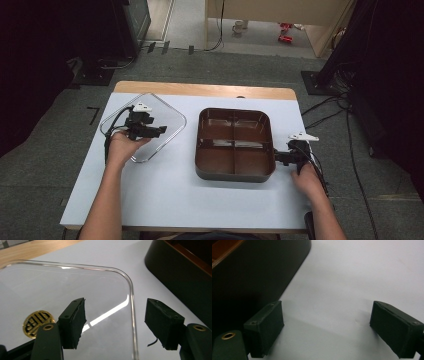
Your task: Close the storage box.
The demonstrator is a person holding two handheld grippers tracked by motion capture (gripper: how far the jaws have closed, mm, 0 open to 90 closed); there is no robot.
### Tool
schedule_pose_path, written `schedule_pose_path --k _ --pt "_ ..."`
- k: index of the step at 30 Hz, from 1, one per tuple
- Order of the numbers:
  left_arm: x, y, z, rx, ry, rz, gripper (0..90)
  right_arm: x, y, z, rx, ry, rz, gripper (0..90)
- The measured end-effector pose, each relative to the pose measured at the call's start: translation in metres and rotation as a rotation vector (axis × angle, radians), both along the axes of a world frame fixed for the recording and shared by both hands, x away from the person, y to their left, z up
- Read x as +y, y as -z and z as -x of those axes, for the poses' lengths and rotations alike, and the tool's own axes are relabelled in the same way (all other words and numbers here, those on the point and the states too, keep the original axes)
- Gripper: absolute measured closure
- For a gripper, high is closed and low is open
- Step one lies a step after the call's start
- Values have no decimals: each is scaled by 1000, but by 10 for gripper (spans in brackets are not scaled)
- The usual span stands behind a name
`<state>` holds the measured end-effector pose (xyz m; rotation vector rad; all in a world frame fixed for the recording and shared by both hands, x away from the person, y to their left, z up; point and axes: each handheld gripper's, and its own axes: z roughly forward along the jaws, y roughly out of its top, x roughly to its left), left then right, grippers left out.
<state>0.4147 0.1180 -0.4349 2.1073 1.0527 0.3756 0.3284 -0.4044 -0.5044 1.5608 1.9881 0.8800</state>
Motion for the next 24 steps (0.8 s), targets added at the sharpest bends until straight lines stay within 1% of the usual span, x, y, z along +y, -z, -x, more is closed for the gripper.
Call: schedule_pose_path --k 2,3,7,8,10,11,12,13,14,15,18,19,21,24 --pt "5 1 -8 -2 -17 -4 338 0 0 0 -1 -2 1 111" --pt "5 1 -8 -2 -17 -4 338 0 0 0 -1 -2 1 111" --pt "13 2 -17 -15 -40 -2 344 0 0 0 -1 -1 0 111" --pt "18 3 -23 -14 -55 -13 353 0 0 0 0 -1 0 111" --pt "20 4 -24 -12 -64 -14 352 0 0 0 -1 -1 0 111" --pt "24 6 -26 -11 -73 -10 352 0 0 0 -1 -1 1 111" --pt "30 9 -29 -6 -94 -5 352 0 0 0 -1 -1 0 111" --pt "30 9 -29 -6 -94 -5 353 0 0 0 -1 -1 0 111" --pt "36 12 -32 0 -117 -4 353 0 0 0 -1 -1 1 111" --pt "36 12 -32 0 -117 -4 353 0 0 0 -1 -1 1 111" --pt "41 16 -35 -19 -149 -17 353 0 0 0 0 -1 1 111" --pt "42 17 -36 -20 -157 -13 353 0 0 0 0 -1 1 111" --pt "44 21 -38 -7 -166 0 355 0 0 0 -1 -1 1 111" --pt "44 30 -40 17 -161 -19 367 0 0 0 -1 -1 1 111"
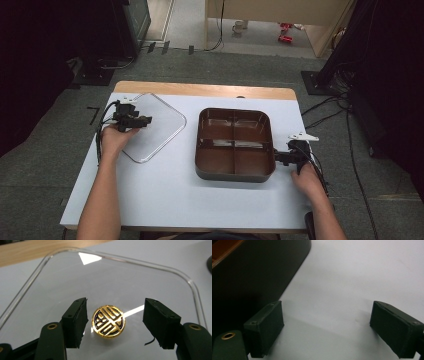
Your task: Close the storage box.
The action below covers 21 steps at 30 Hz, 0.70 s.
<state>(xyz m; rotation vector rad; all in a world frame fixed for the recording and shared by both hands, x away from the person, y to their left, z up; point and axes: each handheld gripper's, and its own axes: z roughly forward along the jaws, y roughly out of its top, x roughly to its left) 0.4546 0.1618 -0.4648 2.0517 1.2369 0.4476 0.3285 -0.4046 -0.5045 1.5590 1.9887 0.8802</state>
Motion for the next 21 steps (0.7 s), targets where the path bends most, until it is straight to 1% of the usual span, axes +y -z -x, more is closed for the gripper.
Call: schedule_pose_path --k 2,3,5,6,7,8,9,10,11,13,14,18,20,21 --pt "2 5 0 5 -9 -8 392 0 0 0 0 0 0 111" --pt "3 7 0 7 -15 -6 407 0 0 0 0 1 0 111" --pt "6 12 -1 17 -20 14 444 0 0 0 0 1 0 111" --pt "7 14 0 3 -27 14 480 0 0 0 0 0 0 111" --pt "8 15 1 -1 -35 14 480 0 0 0 0 0 0 111" --pt "10 15 1 -2 -37 28 488 0 0 0 0 0 0 111" --pt "10 16 2 -10 -33 29 496 0 0 0 0 0 1 111" --pt "10 16 2 -10 -33 29 517 0 0 0 0 0 1 111" --pt "8 16 3 -16 -29 24 517 0 0 0 -1 0 0 111" --pt "5 16 4 -27 -22 4 559 0 0 0 0 1 0 111" --pt "3 17 5 -36 -24 -15 582 0 0 0 0 0 0 111" --pt "4 16 5 -27 -28 -6 587 0 0 0 0 0 0 111" --pt "3 14 3 -4 -43 8 589 0 0 0 -1 0 1 111" --pt "2 13 3 -3 -46 -6 591 0 0 0 -1 0 0 111"
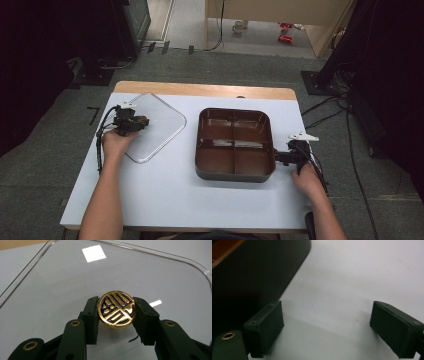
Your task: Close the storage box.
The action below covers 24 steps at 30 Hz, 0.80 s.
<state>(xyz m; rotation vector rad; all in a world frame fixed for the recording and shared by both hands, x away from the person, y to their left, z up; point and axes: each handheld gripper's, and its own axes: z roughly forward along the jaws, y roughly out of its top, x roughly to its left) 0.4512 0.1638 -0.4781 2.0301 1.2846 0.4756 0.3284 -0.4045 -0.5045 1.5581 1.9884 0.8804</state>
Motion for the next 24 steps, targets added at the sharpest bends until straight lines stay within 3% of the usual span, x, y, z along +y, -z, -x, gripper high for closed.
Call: schedule_pose_path --k 8,13,22,24 --pt "0 -3 -1 11 5 -10 592 0 0 0 0 0 0 111" --pt "0 -6 0 19 12 11 593 0 0 0 0 0 0 111" --pt "6 -25 6 6 7 49 593 0 0 0 0 0 0 111" --pt "6 -34 10 -4 29 67 593 0 0 0 0 0 0 111"
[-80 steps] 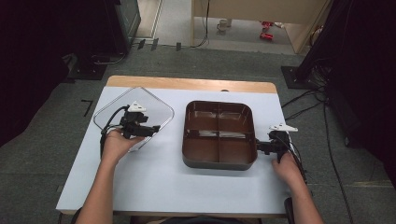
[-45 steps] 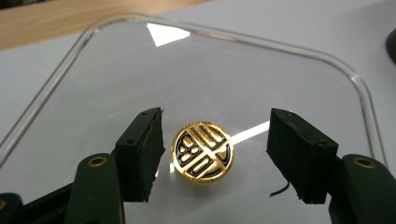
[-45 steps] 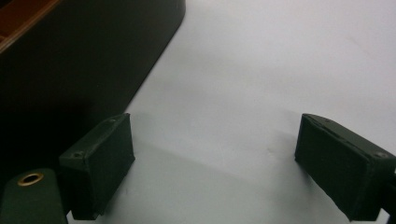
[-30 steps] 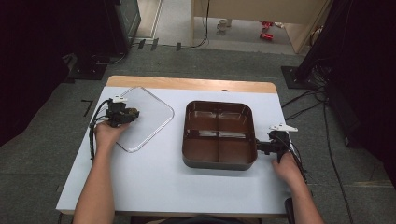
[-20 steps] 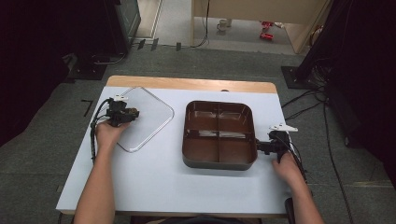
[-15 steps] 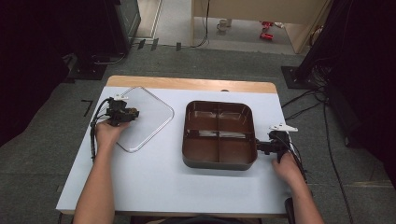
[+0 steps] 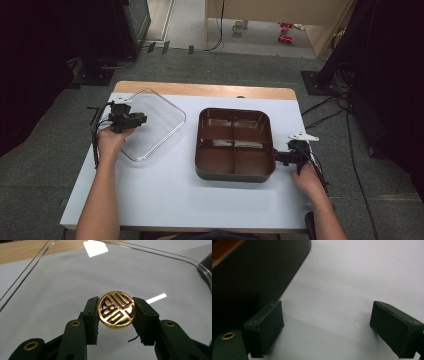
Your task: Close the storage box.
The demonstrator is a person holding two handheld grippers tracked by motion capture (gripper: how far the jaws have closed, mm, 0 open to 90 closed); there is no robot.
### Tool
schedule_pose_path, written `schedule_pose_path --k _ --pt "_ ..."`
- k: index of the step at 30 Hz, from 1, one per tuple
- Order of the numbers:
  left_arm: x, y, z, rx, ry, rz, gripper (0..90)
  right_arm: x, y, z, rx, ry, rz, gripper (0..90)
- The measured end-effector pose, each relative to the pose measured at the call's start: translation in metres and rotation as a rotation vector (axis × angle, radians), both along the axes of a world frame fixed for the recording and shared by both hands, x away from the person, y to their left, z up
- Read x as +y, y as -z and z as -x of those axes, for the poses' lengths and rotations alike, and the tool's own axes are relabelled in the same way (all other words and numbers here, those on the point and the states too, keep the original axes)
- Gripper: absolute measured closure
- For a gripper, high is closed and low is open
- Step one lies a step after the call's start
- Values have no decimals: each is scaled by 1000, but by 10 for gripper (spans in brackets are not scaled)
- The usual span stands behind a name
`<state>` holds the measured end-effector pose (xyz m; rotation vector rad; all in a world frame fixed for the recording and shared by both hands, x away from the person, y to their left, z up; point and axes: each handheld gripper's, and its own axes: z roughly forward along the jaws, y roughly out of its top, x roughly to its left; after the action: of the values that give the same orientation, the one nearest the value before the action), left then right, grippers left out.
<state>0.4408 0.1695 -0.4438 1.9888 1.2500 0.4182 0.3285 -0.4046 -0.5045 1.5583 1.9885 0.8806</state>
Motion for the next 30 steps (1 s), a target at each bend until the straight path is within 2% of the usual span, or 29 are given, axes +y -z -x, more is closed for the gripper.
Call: schedule_pose_path --k 6,14,20,26,30 --pt "-4 -16 5 -18 32 6 593 0 0 0 0 0 0 111" --pt "-21 -36 12 -54 85 1 594 0 0 0 1 0 -1 111" --pt "-34 -44 16 -72 142 56 594 0 0 0 0 0 -1 111" --pt "-54 -55 22 -87 202 52 594 0 0 0 0 0 0 111" --pt "-72 -59 26 -97 251 70 594 0 0 0 0 0 0 111"
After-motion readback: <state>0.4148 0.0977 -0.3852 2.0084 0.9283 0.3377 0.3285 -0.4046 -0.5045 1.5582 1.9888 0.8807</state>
